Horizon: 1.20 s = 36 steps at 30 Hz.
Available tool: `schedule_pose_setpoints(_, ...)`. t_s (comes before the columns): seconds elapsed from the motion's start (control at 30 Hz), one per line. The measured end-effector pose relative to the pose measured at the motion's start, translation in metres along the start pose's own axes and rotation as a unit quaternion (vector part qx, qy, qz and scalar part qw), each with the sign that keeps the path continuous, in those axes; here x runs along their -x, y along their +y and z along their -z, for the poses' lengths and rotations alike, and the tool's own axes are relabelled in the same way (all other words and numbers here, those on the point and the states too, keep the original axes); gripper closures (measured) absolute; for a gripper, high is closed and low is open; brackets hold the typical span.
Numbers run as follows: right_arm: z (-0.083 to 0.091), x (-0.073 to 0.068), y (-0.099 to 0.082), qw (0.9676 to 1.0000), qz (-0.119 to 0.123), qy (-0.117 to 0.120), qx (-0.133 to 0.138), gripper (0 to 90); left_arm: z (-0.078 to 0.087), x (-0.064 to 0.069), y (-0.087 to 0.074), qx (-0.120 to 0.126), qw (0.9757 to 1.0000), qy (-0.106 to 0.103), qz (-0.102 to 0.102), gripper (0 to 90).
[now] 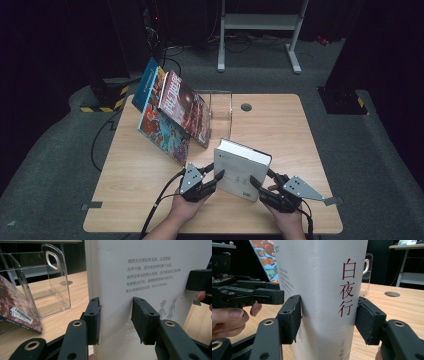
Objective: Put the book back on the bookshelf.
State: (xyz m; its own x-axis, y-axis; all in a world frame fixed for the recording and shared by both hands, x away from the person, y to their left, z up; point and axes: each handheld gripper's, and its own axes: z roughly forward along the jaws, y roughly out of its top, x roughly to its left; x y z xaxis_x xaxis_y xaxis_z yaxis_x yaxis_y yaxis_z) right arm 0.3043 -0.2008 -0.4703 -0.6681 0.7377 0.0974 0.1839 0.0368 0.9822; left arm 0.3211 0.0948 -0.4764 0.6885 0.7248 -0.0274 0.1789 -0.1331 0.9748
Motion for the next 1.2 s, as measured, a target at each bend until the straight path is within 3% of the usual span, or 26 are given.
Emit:
schedule_pose_setpoints(0.57,-0.006,-0.004,0.01,0.9999,0.0,0.017,-0.001,34.8,0.002,0.002,-0.004,-0.017,0.9998,-0.009,0.003,52.7)
schedule_pose_setpoints(1.2,-0.011,-0.007,0.024,0.9992,0.005,0.037,0.013,31.1,0.009,-0.005,-0.008,-0.036,0.9993,0.003,0.009,42.9)
